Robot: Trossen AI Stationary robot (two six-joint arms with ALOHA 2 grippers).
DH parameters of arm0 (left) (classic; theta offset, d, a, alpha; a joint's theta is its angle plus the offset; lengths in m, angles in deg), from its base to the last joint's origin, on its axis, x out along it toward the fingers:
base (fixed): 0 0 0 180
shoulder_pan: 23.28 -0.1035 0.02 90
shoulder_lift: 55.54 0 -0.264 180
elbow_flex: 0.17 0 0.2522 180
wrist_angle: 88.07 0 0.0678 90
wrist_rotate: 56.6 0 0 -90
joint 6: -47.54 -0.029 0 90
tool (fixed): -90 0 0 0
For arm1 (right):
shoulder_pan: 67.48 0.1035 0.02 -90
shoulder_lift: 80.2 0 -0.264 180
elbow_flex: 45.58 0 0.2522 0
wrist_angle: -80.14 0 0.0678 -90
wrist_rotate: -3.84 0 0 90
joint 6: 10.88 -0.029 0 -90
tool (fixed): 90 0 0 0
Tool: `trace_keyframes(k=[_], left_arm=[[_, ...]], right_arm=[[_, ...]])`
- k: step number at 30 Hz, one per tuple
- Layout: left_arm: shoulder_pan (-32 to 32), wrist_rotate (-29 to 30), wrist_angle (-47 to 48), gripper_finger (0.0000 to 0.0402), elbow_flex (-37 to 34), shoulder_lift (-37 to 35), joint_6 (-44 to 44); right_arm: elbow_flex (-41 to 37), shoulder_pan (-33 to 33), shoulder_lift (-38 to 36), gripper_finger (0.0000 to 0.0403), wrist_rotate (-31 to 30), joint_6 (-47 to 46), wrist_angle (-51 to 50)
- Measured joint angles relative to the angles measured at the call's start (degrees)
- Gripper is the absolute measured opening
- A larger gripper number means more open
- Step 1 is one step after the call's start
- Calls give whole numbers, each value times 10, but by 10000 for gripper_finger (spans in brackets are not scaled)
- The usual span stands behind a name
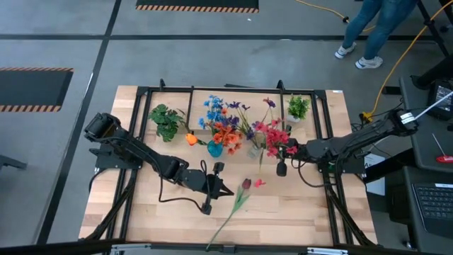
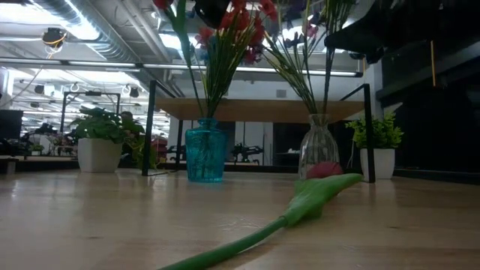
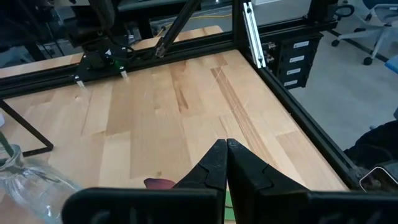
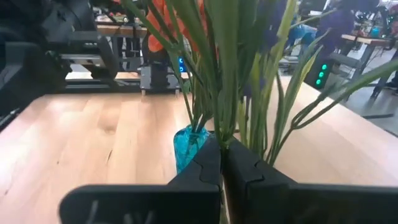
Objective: Pick and place flowers into a vace then onto a shelf
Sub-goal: Put the red flowers into the transparent vase
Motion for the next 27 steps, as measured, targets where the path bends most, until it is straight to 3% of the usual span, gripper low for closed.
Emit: trace_keyframes(k=[7, 16, 27], left_arm=[[0, 0, 0, 4, 0, 0, 0], [0, 0, 0, 5, 0, 0, 0], [-1, 9, 0, 3, 0, 0, 0]], right_arm=[[-3, 0, 22, 0, -18, -23, 12], [-95, -5, 34, 0, -19, -8, 202], [-108, -30, 34, 0, -14, -40, 199]])
